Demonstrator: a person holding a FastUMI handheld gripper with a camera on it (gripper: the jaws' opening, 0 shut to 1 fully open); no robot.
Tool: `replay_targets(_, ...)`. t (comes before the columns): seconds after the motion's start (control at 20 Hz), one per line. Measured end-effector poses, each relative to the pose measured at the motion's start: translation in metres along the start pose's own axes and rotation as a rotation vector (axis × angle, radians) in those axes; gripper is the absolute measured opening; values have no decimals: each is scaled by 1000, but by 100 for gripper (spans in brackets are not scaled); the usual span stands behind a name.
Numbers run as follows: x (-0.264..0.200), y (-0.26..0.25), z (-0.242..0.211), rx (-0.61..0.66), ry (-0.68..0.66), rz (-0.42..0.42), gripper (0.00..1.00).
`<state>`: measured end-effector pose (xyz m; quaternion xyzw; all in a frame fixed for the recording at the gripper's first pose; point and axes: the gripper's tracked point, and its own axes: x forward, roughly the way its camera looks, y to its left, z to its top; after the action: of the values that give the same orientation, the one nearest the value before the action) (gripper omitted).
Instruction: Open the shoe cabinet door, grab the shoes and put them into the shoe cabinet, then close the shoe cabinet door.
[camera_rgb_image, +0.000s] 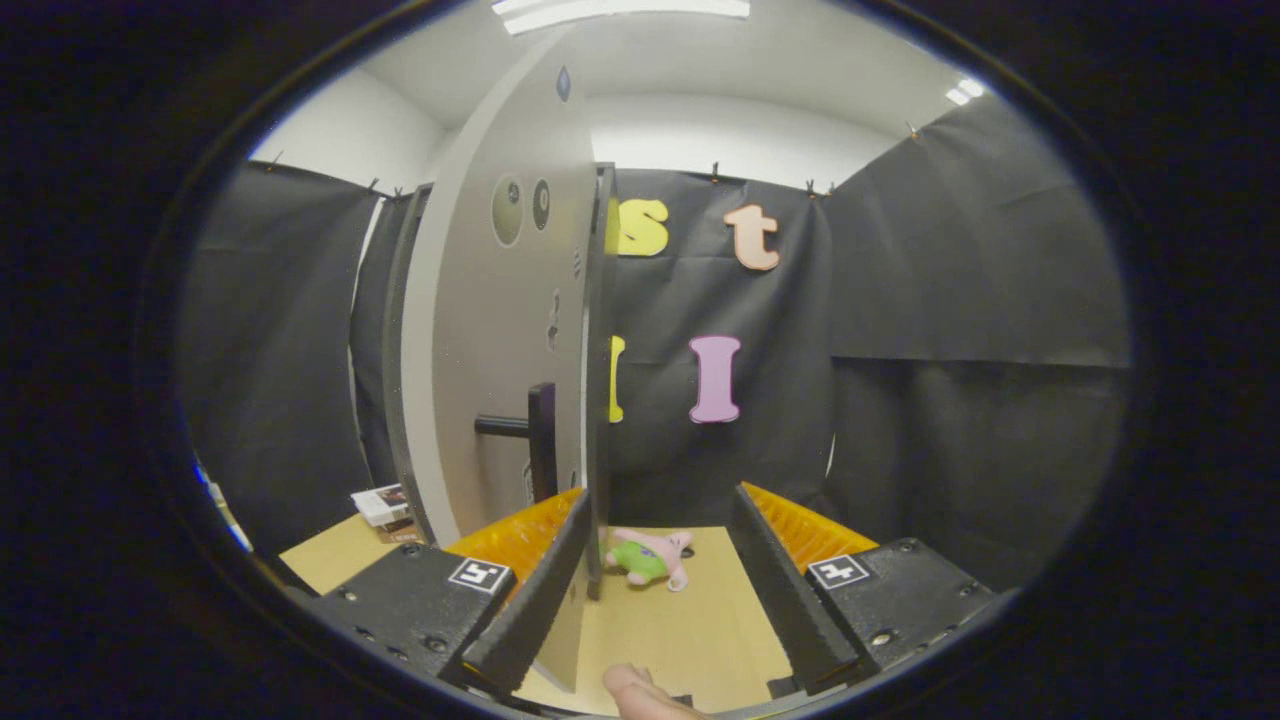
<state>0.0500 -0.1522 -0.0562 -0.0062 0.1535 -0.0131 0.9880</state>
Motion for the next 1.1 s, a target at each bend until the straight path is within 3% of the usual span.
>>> replay_targets(0.65, -3, 99, -2, 41, 17, 92, 94)
replay_targets(1.1, 34, 158, -16, 76, 102, 170, 94)
